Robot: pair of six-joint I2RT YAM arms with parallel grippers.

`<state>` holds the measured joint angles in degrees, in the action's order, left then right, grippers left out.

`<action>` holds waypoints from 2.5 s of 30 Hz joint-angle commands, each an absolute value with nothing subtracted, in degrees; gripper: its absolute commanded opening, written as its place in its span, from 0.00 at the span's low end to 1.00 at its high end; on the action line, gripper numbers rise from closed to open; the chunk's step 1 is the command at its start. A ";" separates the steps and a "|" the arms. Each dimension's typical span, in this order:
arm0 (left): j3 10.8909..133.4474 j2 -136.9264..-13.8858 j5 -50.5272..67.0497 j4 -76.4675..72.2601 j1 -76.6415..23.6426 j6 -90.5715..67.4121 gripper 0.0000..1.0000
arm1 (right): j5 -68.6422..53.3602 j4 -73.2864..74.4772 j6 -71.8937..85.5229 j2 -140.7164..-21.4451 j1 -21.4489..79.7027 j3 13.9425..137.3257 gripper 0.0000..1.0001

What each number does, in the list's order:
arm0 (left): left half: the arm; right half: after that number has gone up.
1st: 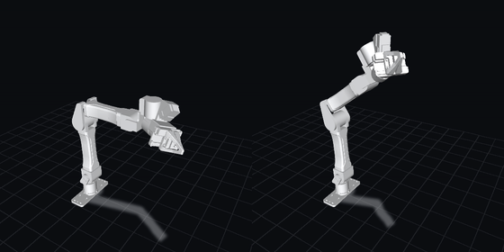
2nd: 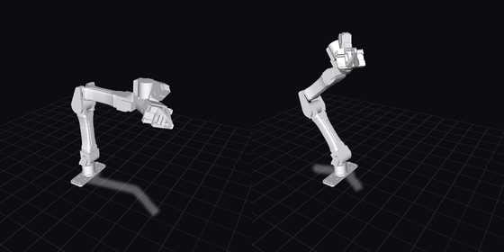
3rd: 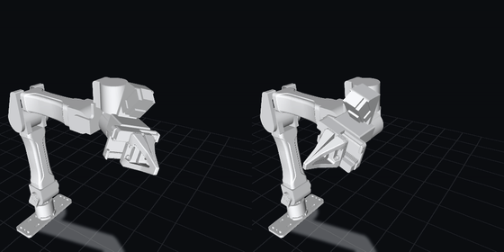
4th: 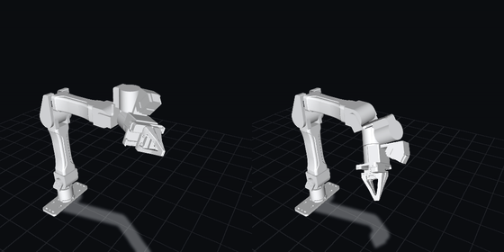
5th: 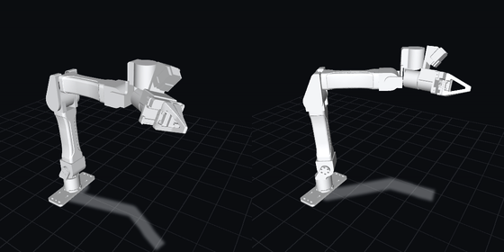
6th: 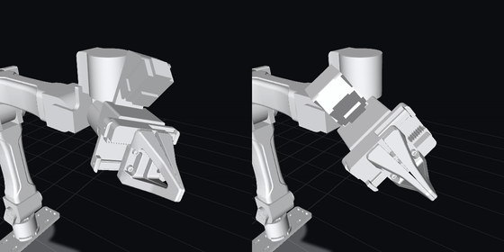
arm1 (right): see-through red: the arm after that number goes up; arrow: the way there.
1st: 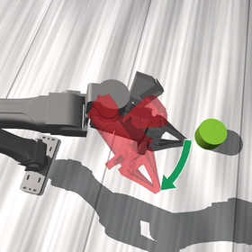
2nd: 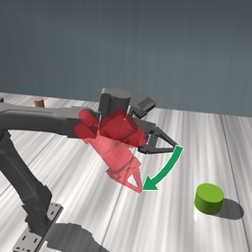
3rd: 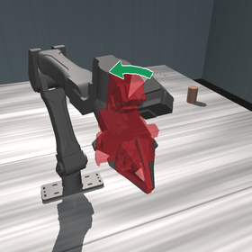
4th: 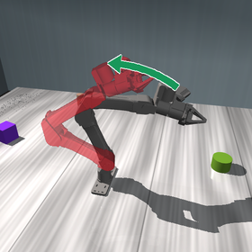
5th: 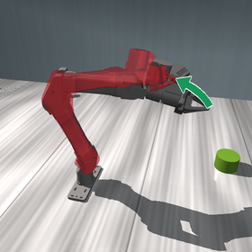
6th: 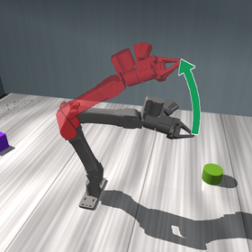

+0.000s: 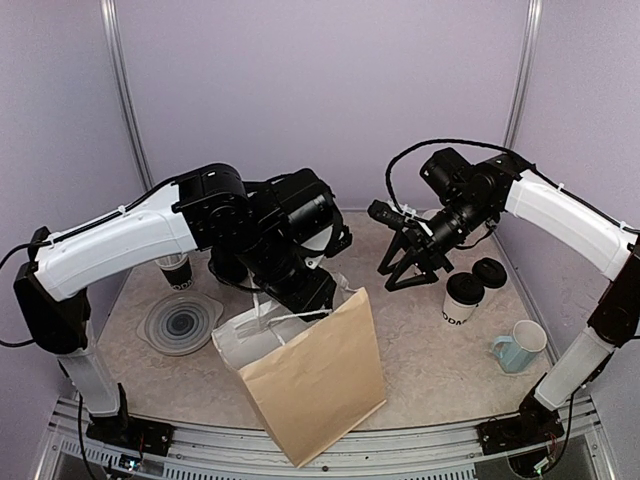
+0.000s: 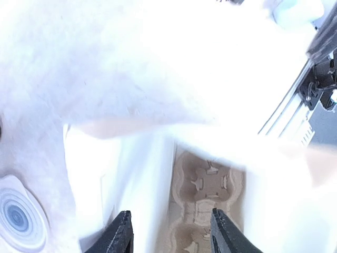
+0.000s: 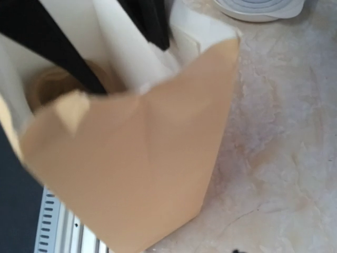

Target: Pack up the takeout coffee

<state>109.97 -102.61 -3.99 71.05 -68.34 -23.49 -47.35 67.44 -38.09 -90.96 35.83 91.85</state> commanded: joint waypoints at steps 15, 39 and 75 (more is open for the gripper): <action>123.47 -107.07 -11.73 71.77 -67.27 -16.58 0.42 | -46.27 67.59 -38.46 -88.15 35.20 91.62 0.50; 128.06 -100.09 -21.10 71.12 -66.85 -21.82 0.54 | -45.86 67.51 -38.49 -88.59 34.52 91.76 0.50; 114.28 -96.68 -1.89 50.87 -63.41 -4.85 0.00 | -47.51 64.22 -35.79 -89.03 27.46 91.93 0.44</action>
<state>107.98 -94.37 -0.40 52.12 -64.64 -10.70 -46.72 66.63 -37.78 -89.08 30.48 90.89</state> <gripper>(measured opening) 0.014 0.447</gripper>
